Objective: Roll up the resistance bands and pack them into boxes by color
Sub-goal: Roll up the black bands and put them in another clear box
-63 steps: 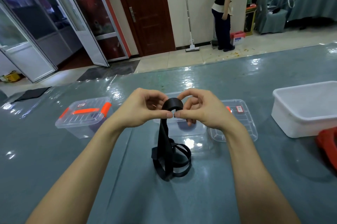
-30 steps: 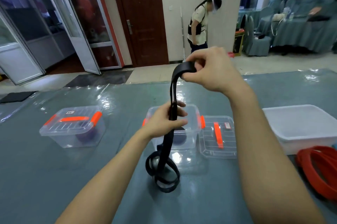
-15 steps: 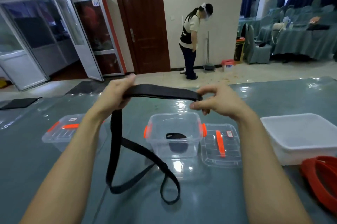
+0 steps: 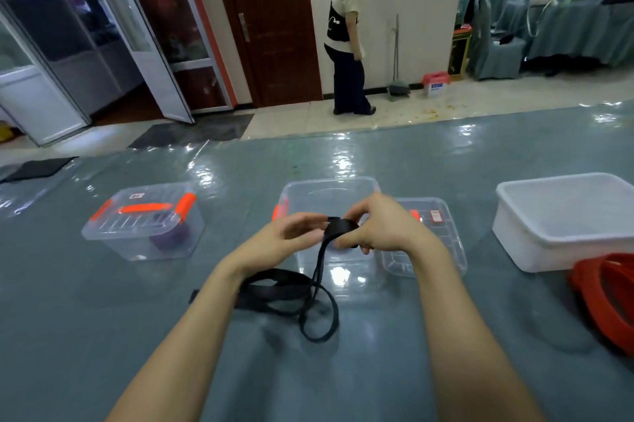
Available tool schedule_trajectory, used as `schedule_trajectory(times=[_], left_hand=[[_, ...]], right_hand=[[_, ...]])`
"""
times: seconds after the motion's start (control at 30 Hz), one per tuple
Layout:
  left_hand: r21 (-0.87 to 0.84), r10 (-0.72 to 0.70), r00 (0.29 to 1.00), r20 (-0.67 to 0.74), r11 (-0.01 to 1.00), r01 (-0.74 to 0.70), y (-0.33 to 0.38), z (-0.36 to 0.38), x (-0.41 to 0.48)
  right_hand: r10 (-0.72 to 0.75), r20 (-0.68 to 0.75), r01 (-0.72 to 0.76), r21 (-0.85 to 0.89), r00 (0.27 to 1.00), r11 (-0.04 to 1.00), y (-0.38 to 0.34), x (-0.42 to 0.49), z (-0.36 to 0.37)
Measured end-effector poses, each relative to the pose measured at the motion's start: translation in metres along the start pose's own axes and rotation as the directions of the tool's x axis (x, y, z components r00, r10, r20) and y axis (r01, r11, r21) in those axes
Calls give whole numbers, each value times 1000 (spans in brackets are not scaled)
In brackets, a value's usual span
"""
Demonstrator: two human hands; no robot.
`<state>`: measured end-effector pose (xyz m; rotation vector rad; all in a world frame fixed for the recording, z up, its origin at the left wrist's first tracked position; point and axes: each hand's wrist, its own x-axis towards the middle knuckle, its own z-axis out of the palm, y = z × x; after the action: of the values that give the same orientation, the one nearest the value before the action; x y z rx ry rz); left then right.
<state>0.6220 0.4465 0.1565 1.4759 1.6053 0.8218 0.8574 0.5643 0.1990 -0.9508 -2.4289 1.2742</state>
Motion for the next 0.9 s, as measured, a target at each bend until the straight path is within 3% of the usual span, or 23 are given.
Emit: schedule_trajectory(times=[0.1,0.3,0.53,0.7,0.8,0.9], left_hand=[[67,97,995,20,993,-98,5,14,6],[-56,137,983,-126,988,-145,13,9,12],[48,177,978,-109,984,-172,28,-4,7],[325,165,979,-123,938,-118,33,-14,-1],[545,114,992,-53,836,-66,47,-18,-5],[638,122,992,-30,767,-75,58,-22,-7]], right_hand=[[-13,-17,13,21,1000,1000,2,1,1],[-67,-98,82,152,993,985,8,-5,-9],[-88,-131,120,264,988,957,13,-5,-8],[-71,-46,73,47,996,996,17,-1,0],[-97,-81,87,-120,992,989,12,2,9],[-107,-64,98,-138,992,986,8,5,15]])
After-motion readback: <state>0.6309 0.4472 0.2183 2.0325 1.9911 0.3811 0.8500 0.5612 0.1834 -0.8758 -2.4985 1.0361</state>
